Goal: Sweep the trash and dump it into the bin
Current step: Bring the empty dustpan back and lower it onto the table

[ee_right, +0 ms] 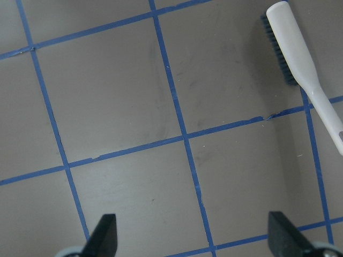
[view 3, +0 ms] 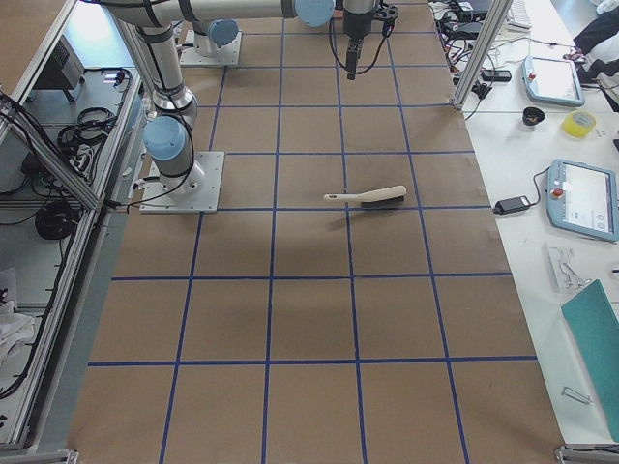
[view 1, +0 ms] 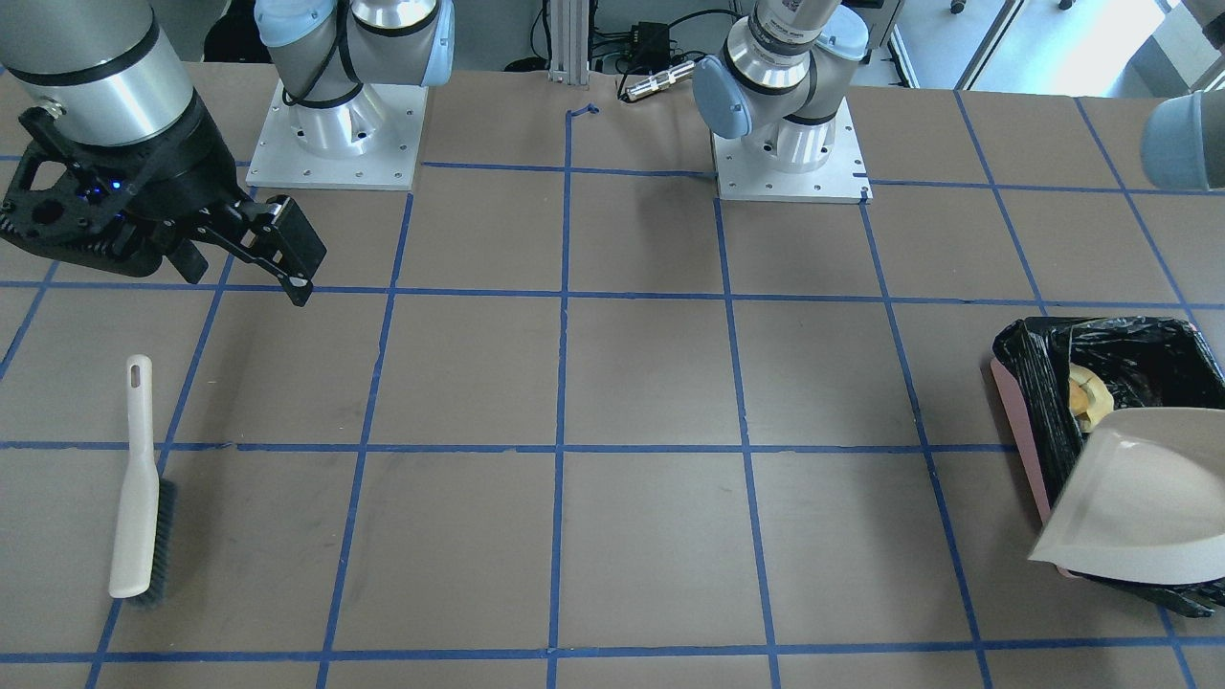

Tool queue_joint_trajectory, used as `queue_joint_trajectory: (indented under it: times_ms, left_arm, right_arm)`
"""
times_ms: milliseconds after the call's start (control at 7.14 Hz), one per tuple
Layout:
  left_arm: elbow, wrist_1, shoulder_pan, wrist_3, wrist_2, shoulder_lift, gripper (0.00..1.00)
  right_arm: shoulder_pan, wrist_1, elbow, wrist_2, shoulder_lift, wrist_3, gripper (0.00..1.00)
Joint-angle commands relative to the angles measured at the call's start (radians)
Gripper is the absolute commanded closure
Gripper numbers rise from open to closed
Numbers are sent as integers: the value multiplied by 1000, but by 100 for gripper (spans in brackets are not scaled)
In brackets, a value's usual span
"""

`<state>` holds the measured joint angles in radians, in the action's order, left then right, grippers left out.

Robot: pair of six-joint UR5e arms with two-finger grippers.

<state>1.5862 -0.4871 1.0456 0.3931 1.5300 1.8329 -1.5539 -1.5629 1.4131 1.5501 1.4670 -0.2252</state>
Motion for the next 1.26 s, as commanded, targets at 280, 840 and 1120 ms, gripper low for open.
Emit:
queue_joint_trajectory:
  times_ms: [280, 840, 1120]
  left_arm:
    - [-6, -359, 215, 585, 127, 14, 100]
    - [-5, -458, 289, 839, 119, 129, 100]
    - [-14, -446, 289, 860, 119, 196, 100]
  right_arm:
    - [2, 53, 4, 4, -2, 13, 0]
    - [0, 5, 0, 13, 4, 30, 0]
    - [0, 6, 0, 13, 22, 30, 0]
